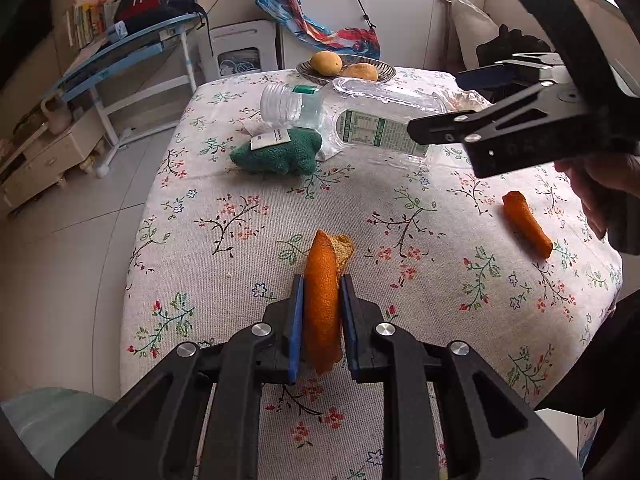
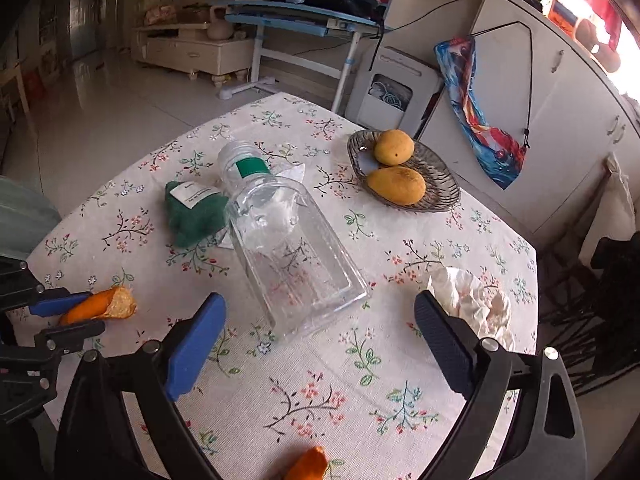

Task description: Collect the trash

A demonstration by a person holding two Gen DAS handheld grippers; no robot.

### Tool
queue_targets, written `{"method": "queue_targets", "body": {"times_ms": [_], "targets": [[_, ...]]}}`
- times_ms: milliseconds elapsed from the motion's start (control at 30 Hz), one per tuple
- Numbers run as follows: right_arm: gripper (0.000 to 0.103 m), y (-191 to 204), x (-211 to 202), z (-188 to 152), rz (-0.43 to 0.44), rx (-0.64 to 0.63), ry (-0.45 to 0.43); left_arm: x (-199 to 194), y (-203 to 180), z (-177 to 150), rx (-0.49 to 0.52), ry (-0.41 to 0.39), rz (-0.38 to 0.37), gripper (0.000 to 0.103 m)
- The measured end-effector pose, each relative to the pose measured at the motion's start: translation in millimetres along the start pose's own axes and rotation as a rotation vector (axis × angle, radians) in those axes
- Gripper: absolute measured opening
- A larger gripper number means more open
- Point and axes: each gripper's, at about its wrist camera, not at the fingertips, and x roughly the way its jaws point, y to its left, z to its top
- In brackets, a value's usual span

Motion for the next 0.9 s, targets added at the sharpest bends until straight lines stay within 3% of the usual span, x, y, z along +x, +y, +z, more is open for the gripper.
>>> {"method": "queue_targets", "body": {"times_ms": [267, 400, 633, 900], "targets": [[0.091, 12.1, 36.8, 18.8, 0.055, -0.086, 0.109, 0.5, 1.2, 2.1, 0.000, 0.003, 0.002, 0.017], [0.066, 19.6, 35.8, 15.1, 0.067, -0.087, 0.117, 0.5, 1.1, 2.3, 0.004, 0.004, 0.008, 0.017], [0.055, 12.8, 18.4, 2.0, 0.089, 0.048, 0.077, -1.5, 0.5, -0.1, 0.001, 0.002, 0.012, 0.017], [0.055, -5.6, -21.0, -30.3, 0.228, 0.336, -0.012, -0.6, -1.3, -3.1, 0.007, 0.007, 0.015, 0.017]]}}
